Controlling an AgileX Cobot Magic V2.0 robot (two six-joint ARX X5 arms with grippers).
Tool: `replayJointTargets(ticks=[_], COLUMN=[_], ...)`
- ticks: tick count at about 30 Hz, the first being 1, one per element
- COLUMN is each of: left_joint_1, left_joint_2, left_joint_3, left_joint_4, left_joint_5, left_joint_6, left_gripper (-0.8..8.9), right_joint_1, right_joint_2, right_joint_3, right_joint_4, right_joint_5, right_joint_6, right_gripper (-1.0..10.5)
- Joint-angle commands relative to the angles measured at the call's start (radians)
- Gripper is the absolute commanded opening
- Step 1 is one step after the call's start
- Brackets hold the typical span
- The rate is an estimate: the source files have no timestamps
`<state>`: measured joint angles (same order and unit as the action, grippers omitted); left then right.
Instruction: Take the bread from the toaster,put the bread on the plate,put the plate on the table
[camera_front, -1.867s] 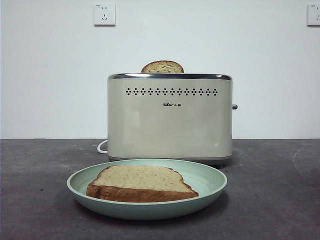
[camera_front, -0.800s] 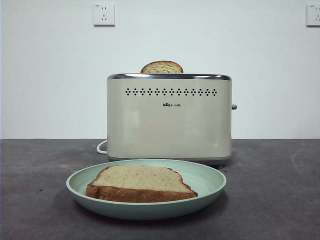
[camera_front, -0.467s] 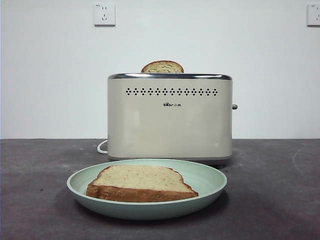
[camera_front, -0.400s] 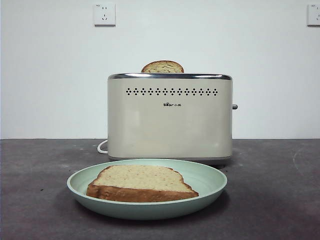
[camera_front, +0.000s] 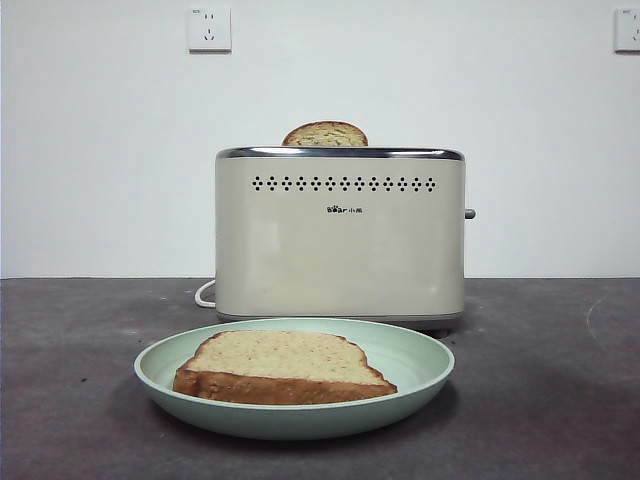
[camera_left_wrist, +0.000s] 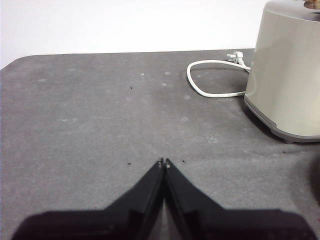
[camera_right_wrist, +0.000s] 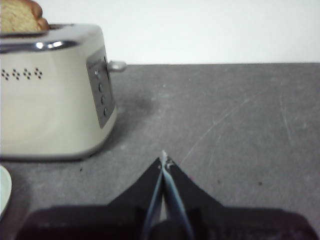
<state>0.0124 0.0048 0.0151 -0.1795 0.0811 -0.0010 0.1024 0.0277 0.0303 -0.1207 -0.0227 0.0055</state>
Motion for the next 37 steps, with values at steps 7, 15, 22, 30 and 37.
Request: replayJointTargets(ticks=[7,15,22,30,37], left_joint_1=[0.003,0.003,0.003,0.003,0.003], left_joint_2=[-0.003,-0.003,-0.003,-0.003,-0.003], left_joint_3=[-0.012,-0.012,-0.012,-0.012,-0.012], left_joint_4=[0.006,0.006,0.006,0.006,0.006], left_joint_5=[-0.001,-0.001,-0.001,-0.001,-0.001], left_joint_6=[-0.006,-0.006,-0.006,-0.006,-0.006], left_gripper=[-0.04,-0.04,-0.04,-0.04,-0.04], right_joint_1=[-0.002,-0.002,-0.002,-0.002,-0.002], right_joint_2=[-0.026,-0.026,-0.026,-0.026,-0.026], right_joint_3=[-0.026,-0.026,-0.025,-0.025,-0.025], right_joint_4=[-0.059,-0.055,-0.055,-0.055,-0.055], right_joint_5=[0.003,0.003,0.003,0.003,0.003], right_joint_6=[0.031,0.031,0.031,0.031,0.031], right_gripper=[0.0,0.0,0.0,0.0,0.0])
